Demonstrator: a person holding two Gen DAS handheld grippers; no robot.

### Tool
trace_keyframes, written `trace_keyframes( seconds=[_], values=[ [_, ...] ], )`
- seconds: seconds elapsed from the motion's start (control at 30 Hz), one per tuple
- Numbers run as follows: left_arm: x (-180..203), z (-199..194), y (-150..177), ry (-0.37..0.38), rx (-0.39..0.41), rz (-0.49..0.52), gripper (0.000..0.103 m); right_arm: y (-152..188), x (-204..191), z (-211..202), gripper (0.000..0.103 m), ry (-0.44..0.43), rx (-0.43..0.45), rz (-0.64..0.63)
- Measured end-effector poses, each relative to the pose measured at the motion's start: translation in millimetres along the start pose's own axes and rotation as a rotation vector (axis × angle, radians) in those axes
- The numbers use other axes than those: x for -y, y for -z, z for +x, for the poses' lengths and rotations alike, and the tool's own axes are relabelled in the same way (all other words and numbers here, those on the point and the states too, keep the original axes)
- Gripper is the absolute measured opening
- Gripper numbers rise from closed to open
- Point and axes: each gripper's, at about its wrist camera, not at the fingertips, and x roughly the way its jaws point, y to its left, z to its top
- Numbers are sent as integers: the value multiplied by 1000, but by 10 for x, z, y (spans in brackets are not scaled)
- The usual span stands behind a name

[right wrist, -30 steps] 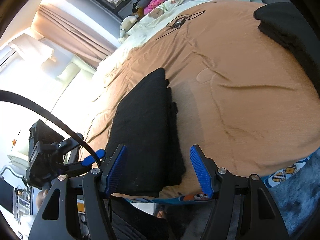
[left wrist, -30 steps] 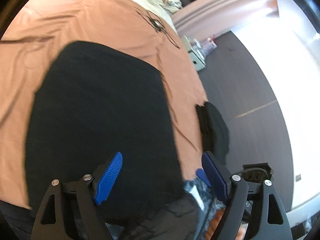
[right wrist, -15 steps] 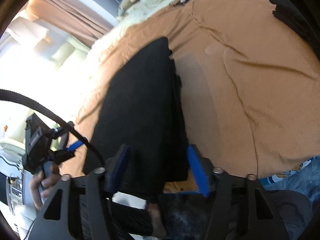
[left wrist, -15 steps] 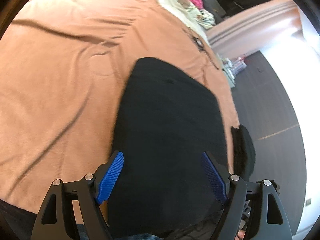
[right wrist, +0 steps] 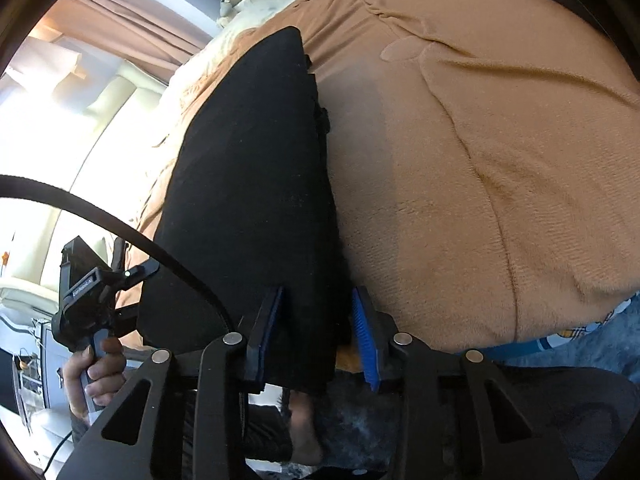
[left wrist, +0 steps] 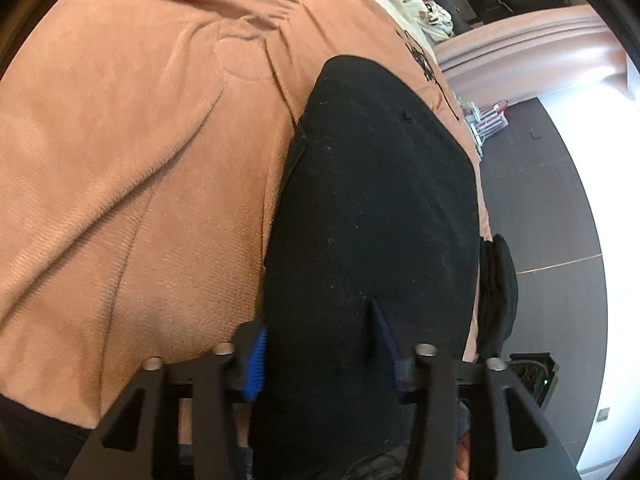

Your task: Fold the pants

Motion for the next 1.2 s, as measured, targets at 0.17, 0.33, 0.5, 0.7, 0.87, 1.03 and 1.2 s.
trace_keyframes(
  seconds=[0.17, 0.33, 0.5, 0.7, 0.87, 1.03, 1.2],
  values=[
    [92, -182, -57, 13, 11, 23, 29, 65, 68, 2, 26, -72, -6, 36],
    [32, -323, -94, -24, 19, 35, 28, 176, 10, 64, 22, -136, -37, 45],
    [-181, -394, -128, -59, 12, 1, 28, 242, -101, 214, 21, -226, -92, 34],
    [-226, -263, -224, -133, -25, -7, 48, 137, -81, 311, 30, -229, -124, 21],
    [-166, -225, -385, -150, -14, 19, 54, -95, -20, 163, 64, -242, -48, 24],
    [-169, -141, -530, -128, -22, 22, 55, -367, 116, 347, 64, -277, -46, 84],
    [-174, -69, -657, -113, -23, 31, 55, -557, 205, 635, 64, -326, -85, 128]
  ],
)
